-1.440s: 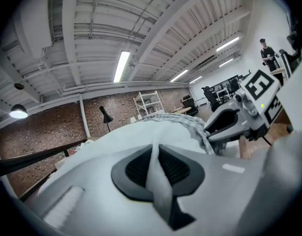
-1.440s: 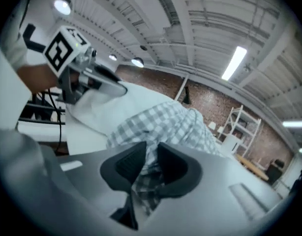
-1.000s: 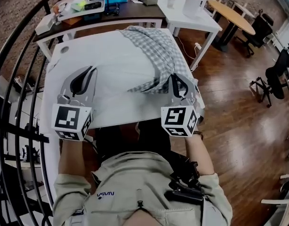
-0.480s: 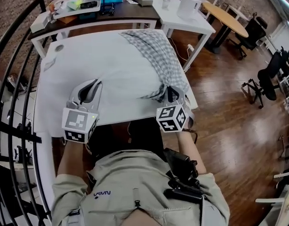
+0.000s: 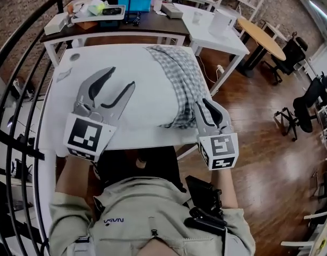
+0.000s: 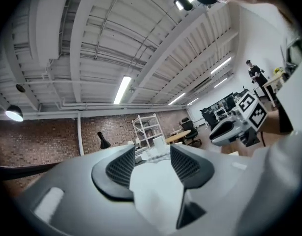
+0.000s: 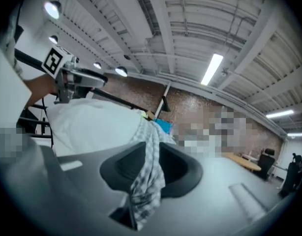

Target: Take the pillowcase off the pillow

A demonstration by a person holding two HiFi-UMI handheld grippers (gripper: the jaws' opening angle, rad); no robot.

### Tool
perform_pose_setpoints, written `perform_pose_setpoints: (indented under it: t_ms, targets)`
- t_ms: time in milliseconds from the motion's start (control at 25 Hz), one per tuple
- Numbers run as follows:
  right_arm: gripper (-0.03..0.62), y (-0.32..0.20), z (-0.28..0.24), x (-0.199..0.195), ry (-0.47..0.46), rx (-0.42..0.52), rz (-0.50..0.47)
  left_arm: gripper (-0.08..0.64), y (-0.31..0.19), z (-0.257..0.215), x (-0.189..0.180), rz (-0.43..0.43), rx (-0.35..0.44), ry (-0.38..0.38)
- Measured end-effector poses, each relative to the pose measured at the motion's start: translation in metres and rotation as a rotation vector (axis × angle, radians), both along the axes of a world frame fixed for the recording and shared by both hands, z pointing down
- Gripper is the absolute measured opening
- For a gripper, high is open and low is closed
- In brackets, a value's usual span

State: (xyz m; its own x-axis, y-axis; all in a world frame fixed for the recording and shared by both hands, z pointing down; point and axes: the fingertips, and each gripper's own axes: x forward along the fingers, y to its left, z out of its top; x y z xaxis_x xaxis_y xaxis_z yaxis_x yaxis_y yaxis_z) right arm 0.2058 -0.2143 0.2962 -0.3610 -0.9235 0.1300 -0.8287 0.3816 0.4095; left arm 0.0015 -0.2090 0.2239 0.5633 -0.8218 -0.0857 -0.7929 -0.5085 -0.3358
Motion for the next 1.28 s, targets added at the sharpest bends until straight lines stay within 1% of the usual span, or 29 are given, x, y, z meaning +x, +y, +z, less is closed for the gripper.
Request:
perform_pose_setpoints:
  t_ms: [40, 80, 160, 320, 400, 480, 560, 600, 640, 680, 720, 760, 800, 880, 1040, 1120, 1160, 1200, 1240, 1280]
  targets:
    - [0.089, -0.007, -0.012, -0.002, -0.023, 0.019, -0.020, 0.214, -0.020, -0.007, -0.001, -0.004, 0.001, -0.015]
    - [0.089, -0.014, -0.022, -0.003, -0.044, 0.032, -0.036, 0.239, -0.041, -0.010, 0.000, -0.003, -0.018, -0.018]
    - [0.087, -0.031, -0.038, -0.006, -0.082, 0.048, -0.060, 0.280, -0.083, -0.006, 0.003, -0.010, -0.101, -0.014]
    - [0.087, -0.068, -0.060, -0.011, -0.133, 0.067, -0.093, 0.304, -0.149, 0.032, 0.008, -0.055, -0.284, -0.078]
    - [0.087, -0.088, -0.071, -0.016, -0.140, 0.075, -0.105, 0.305, -0.167, 0.053, 0.010, -0.077, -0.360, -0.127]
    - [0.087, -0.106, -0.079, -0.023, -0.140, 0.071, -0.122, 0.300, -0.175, 0.078, 0.010, -0.095, -0.439, -0.181]
    - [0.087, -0.122, -0.085, -0.031, -0.136, 0.061, -0.140, 0.273, -0.171, 0.100, 0.013, -0.093, -0.505, -0.218]
    - [0.087, -0.129, -0.087, -0.035, -0.133, 0.055, -0.148, 0.225, -0.164, 0.109, 0.017, -0.078, -0.516, -0.232]
    - [0.087, -0.137, -0.088, -0.039, -0.128, 0.047, -0.157, 0.170, -0.157, 0.116, 0.021, -0.063, -0.508, -0.247]
    - [0.087, -0.145, -0.089, -0.044, -0.122, 0.035, -0.166, 0.120, -0.150, 0.122, 0.025, -0.058, -0.484, -0.264]
    - [0.087, -0.154, -0.088, -0.049, -0.113, 0.017, -0.176, 0.074, -0.142, 0.126, 0.027, -0.064, -0.451, -0.283]
    - [0.087, -0.163, -0.085, -0.054, -0.099, -0.009, -0.186, 0.042, -0.135, 0.129, 0.029, -0.074, -0.417, -0.305]
    - [0.089, -0.173, -0.080, -0.060, -0.079, -0.045, -0.198, 0.031, -0.127, 0.131, 0.031, -0.086, -0.385, -0.327]
    - [0.135, -0.190, -0.065, -0.074, -0.026, -0.134, -0.226, 0.025, -0.114, 0.132, 0.033, -0.100, -0.336, -0.353]
    - [0.193, -0.209, -0.031, -0.107, 0.091, -0.318, -0.313, 0.021, -0.098, 0.129, 0.036, -0.097, -0.271, -0.343]
    - [0.196, -0.212, -0.007, -0.118, 0.178, -0.405, -0.333, 0.021, -0.092, 0.124, 0.034, -0.097, -0.242, -0.330]
    - [0.176, -0.214, 0.002, -0.119, 0.222, -0.427, -0.321, 0.021, -0.090, 0.121, 0.033, -0.099, -0.228, -0.321]
    - [0.094, -0.218, 0.008, -0.117, 0.257, -0.427, -0.293, 0.020, -0.087, 0.118, 0.032, -0.100, -0.215, -0.310]
    - [0.035, -0.222, 0.008, -0.113, 0.278, -0.408, -0.256, 0.020, -0.084, 0.114, 0.031, -0.099, -0.204, -0.296]
    - [0.026, -0.228, 0.005, -0.107, 0.288, -0.379, -0.215, 0.018, -0.081, 0.108, 0.028, -0.094, -0.193, -0.280]
